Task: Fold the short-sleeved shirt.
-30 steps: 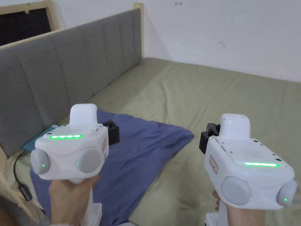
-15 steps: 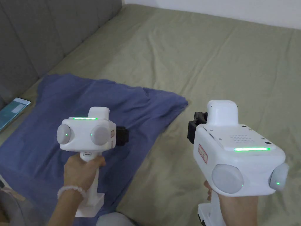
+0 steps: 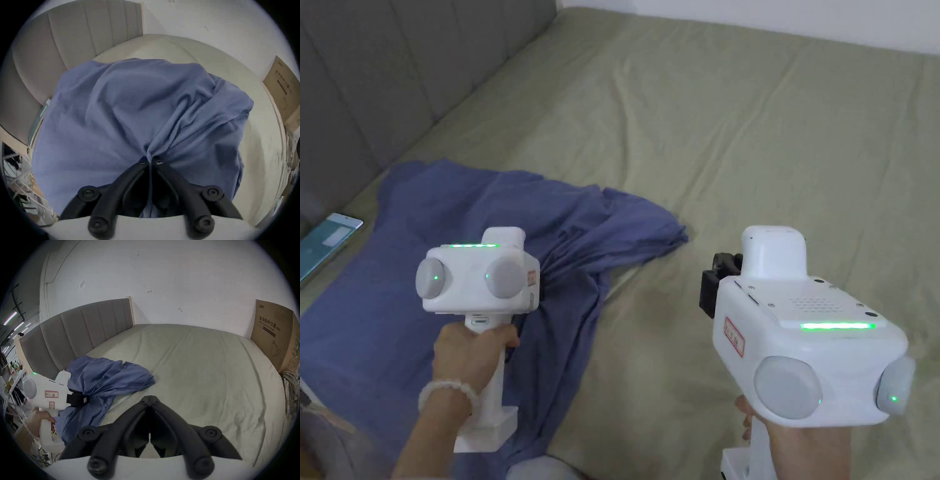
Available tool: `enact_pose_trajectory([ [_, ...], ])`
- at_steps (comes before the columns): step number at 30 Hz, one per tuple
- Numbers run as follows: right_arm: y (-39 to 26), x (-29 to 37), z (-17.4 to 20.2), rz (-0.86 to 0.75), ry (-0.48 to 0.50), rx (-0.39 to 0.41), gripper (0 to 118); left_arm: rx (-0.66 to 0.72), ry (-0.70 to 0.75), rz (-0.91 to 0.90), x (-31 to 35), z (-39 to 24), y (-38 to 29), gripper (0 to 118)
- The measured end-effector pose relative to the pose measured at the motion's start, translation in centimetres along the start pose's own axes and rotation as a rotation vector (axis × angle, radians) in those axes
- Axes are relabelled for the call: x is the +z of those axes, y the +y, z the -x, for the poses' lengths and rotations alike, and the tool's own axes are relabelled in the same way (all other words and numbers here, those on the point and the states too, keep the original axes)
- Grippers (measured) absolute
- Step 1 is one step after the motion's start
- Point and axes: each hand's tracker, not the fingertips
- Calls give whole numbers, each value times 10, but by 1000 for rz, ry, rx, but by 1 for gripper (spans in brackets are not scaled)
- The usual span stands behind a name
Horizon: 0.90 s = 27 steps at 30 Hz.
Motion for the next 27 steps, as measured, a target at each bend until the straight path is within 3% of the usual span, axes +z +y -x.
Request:
enact_pose_trajectory([
  [5,7,27,-14,-46,-28,3,1,144,-123,2,30,18,16,0],
  [13,13,72,-48,-111,-62,-89,1,71,-245,-203,123,-18,51,0],
  [19,19,125,-88,-208,-135,-140,1,-55,-420,-314,181,-109,84,0],
  [27,15,211,-176,-322,-366,-191,1,-347,-798,-391,262,-289,57,1],
])
